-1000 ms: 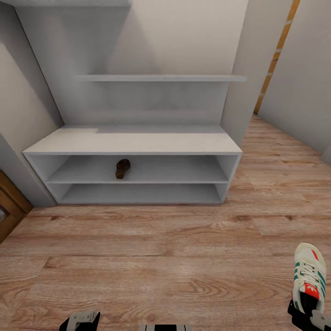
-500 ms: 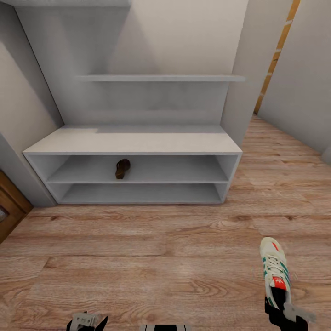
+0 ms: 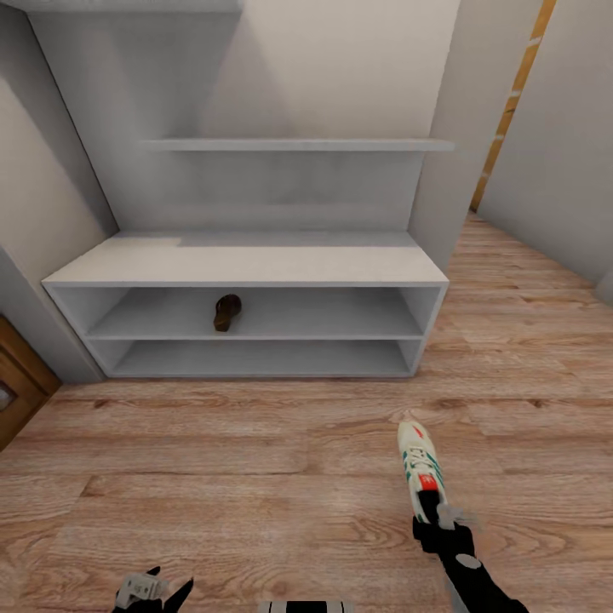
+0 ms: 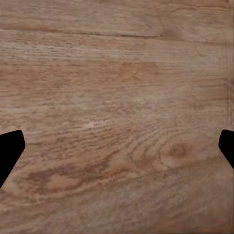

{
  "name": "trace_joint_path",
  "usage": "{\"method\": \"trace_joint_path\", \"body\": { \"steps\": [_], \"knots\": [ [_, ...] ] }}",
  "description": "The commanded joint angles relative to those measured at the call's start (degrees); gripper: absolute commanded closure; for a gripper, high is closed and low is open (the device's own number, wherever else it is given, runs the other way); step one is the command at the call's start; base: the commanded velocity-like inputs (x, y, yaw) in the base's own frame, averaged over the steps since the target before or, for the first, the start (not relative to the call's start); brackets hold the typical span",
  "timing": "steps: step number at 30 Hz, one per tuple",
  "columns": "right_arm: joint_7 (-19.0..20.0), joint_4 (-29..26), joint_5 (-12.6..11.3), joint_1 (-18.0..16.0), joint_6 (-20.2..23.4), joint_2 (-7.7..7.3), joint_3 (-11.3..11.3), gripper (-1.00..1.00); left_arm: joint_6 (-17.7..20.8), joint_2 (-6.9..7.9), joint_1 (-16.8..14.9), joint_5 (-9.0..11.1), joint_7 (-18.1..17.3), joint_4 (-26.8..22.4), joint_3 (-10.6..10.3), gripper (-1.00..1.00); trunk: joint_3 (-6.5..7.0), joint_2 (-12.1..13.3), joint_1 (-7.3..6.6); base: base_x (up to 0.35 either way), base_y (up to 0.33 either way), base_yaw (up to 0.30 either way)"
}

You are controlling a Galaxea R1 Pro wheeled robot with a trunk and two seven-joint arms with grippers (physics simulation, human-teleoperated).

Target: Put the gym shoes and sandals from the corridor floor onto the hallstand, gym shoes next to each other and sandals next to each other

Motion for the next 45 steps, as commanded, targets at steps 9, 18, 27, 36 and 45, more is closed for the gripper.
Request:
{"method": "trace_joint_path", "body": {
  "steps": [9, 18, 27, 36, 45],
  "knots": [
    [0.04, -12.08, 0.99, -4.64, 22.65, 2.52, -0.29, 1.00, -0.60, 0.46, 0.40, 0.25, -3.20, 0.07, 0.60, -1.00, -0.05, -0.01, -0.01, 0.000, 0.000, 0.000],
    [-0.18, -13.44, 1.08, -15.72, 35.15, 7.79, -0.20, 1.00, -0.72, 0.48, 0.56, -0.21, -3.45, -0.01, 0.55, -1.00, -0.05, -0.01, -0.01, 0.000, 0.000, 0.000],
    [-0.40, -15.11, 1.13, -19.52, 36.30, 10.70, -0.27, 1.00, -0.53, 0.22, 0.57, -2.10, -3.11, 0.80, -0.17, -1.00, -0.05, -0.01, -0.01, 0.000, 0.000, 0.000],
    [-0.43, -14.05, 1.12, -19.49, 36.29, 10.58, -0.27, 1.00, -0.64, 0.17, 0.57, -1.85, -3.03, 0.52, -0.12, -1.00, -0.05, -0.01, -0.01, 0.028, 0.000, 0.000],
    [-0.40, -13.89, 1.11, -19.49, 36.29, 10.55, -0.27, 1.00, -0.64, 0.17, 0.57, -1.84, -3.02, 0.51, -0.20, -1.00, -0.05, -0.01, -0.01, 0.286, 0.000, 0.000]
  ]
}}
